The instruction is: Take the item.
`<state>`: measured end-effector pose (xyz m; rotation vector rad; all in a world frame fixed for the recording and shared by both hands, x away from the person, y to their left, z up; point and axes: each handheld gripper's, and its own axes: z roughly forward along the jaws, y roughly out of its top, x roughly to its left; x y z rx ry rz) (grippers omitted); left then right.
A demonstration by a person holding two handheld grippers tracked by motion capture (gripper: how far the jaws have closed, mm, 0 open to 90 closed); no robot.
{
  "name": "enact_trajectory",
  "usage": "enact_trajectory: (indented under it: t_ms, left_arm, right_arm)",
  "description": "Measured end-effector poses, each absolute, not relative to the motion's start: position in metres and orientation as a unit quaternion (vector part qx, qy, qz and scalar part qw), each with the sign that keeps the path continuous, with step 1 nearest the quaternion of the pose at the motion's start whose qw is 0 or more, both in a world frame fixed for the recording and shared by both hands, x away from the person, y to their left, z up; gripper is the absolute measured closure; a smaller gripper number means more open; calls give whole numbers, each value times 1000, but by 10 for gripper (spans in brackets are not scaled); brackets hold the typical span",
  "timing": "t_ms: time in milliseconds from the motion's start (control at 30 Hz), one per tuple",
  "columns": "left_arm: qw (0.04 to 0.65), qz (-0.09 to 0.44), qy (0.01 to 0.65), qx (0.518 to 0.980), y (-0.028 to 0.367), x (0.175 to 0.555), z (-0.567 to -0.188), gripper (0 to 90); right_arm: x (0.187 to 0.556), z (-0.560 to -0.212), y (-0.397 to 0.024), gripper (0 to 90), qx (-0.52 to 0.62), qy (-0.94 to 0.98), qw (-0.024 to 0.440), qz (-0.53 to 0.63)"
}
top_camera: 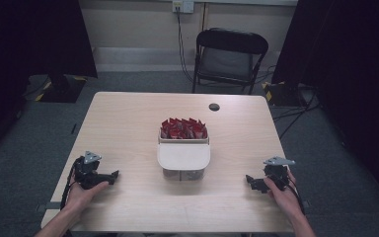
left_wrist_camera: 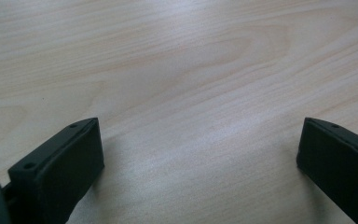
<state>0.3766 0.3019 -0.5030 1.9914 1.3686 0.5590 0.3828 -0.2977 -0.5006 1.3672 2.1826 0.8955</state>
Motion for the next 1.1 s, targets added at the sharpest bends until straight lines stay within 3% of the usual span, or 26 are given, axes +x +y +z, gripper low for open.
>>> enact_trajectory:
  t_ms: [467, 667, 1100]
  left_arm:
    - [325, 212, 521, 760, 303, 377, -502, 27]
    - [324, 216, 526, 756, 306, 376, -499, 158]
    - [355, 205, 541, 734, 311, 374, -485, 182]
  right_arm:
    - [383, -501, -298, 0, 490, 783, 206, 321]
    - [383, -501, -298, 0, 490, 783, 206, 321]
    - [383, -501, -298, 0, 490, 783, 206, 321]
